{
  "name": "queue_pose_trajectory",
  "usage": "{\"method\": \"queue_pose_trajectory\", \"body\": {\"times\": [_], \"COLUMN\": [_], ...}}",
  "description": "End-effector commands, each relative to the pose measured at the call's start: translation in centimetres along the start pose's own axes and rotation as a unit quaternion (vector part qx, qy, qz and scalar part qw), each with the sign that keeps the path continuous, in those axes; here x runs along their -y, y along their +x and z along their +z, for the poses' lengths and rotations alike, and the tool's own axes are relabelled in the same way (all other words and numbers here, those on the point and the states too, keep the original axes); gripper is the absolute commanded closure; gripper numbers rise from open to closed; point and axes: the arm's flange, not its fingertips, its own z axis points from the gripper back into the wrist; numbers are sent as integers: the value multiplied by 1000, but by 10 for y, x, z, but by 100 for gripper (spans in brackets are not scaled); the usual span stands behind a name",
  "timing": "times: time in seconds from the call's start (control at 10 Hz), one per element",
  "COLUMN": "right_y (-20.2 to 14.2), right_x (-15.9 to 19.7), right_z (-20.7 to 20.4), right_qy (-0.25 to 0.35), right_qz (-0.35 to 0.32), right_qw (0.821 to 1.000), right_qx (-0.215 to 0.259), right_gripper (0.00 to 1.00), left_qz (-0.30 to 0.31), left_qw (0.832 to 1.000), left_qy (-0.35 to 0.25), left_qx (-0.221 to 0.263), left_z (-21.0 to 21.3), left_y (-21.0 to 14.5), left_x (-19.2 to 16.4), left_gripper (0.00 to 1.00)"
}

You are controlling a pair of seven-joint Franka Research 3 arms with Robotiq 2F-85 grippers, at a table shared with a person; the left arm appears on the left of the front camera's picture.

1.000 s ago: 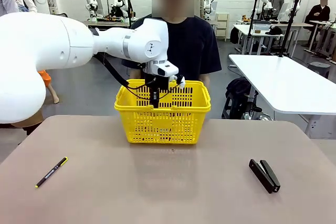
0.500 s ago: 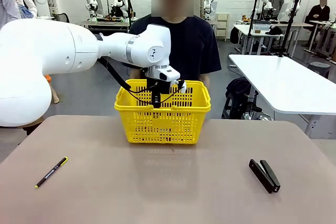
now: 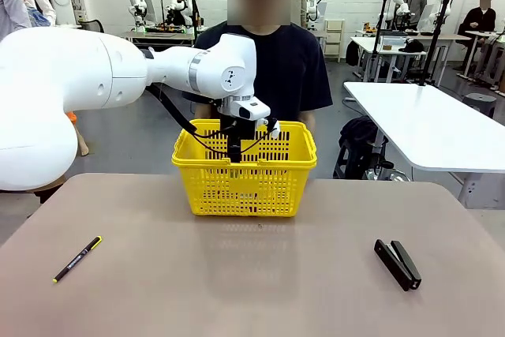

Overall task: Place the items the person wants into the basket.
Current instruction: Pick up the item the person points to and place it in the Market Basket.

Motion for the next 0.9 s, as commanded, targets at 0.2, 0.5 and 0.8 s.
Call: {"method": "queue_pose_trajectory", "body": {"times": [0.2,0.5,0.8], "right_y": [2,2,2], "right_x": [2,2,2], "right_z": [0,0,0], "right_qy": [6,6,6], "right_qz": [11,11,11], "right_qw": [1000,1000,1000], "right_qx": [13,13,13], "right_gripper": [0,0,0], "left_qz": [-8,-28,-46], "left_qw": [999,999,999], "left_qy": [-40,-19,5], "left_qx": [-23,-29,-5], "left_z": [24,135,180], "left_y": [7,-27,-62], "left_x": [0,64,153], "left_gripper": [0,0,0]}}
